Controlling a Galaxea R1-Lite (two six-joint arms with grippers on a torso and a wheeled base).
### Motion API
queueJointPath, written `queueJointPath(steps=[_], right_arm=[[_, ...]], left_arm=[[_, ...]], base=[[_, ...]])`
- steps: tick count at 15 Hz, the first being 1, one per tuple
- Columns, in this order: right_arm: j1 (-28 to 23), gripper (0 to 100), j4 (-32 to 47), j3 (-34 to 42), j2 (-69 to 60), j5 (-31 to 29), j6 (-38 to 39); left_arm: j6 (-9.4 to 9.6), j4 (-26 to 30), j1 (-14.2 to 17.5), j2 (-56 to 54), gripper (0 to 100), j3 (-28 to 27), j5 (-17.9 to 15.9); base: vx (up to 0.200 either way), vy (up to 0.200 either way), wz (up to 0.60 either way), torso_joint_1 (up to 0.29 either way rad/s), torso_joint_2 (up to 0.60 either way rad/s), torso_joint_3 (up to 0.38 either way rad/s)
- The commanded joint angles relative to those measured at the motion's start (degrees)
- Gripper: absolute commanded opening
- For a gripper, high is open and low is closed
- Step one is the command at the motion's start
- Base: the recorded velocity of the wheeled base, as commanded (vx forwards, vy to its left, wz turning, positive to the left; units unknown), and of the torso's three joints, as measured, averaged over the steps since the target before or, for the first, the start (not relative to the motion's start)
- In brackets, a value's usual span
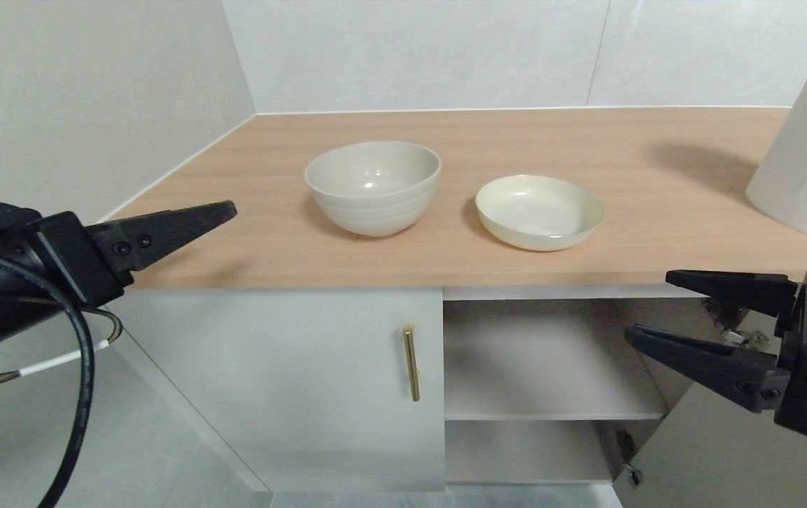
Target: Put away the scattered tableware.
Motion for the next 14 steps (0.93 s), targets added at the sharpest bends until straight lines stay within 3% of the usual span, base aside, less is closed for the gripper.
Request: queueJointPath(steps=[1,4,8,11,12,14], right_arm=[[0.43,100,-0.04,0.16,-1.17,0.92,0.03],[0.95,100,0.67,-1.77,-1.87,3.47,3.20],[0.87,100,15.52,-15.31,1.20,2.41,15.50],[-1.77,100,19.65,-26.91,11.40,-3.74,20.51],[-3.97,100,20.09,-33.15,17.37,-7.26,20.51],[-4.14,100,25.01,-42.38,24.05,-11.65,20.51]], left_arm=[[-0.10,-0.05,0.01,0.38,100,-0.05,-0.01],[-0.27,-0.05,0.01,0.55,100,-0.05,-0.10],[-0.27,1.53,-0.43,0.73,100,-1.72,0.08],[-0.36,15.16,-1.57,6.62,100,-13.76,1.22],[-0.36,23.42,-1.57,10.75,100,-22.72,3.60],[-1.24,35.64,-1.75,14.79,100,-32.92,4.47]], base=[[0.000,0.000,0.00,0.032,-0.41,-0.193],[0.000,0.000,0.00,0.056,-0.14,-0.067],[0.000,0.000,0.00,0.094,-0.01,-0.008],[0.000,0.000,0.00,0.000,0.00,0.000],[0.000,0.000,0.00,0.000,0.00,0.000],[0.000,0.000,0.00,0.000,0.00,0.000]])
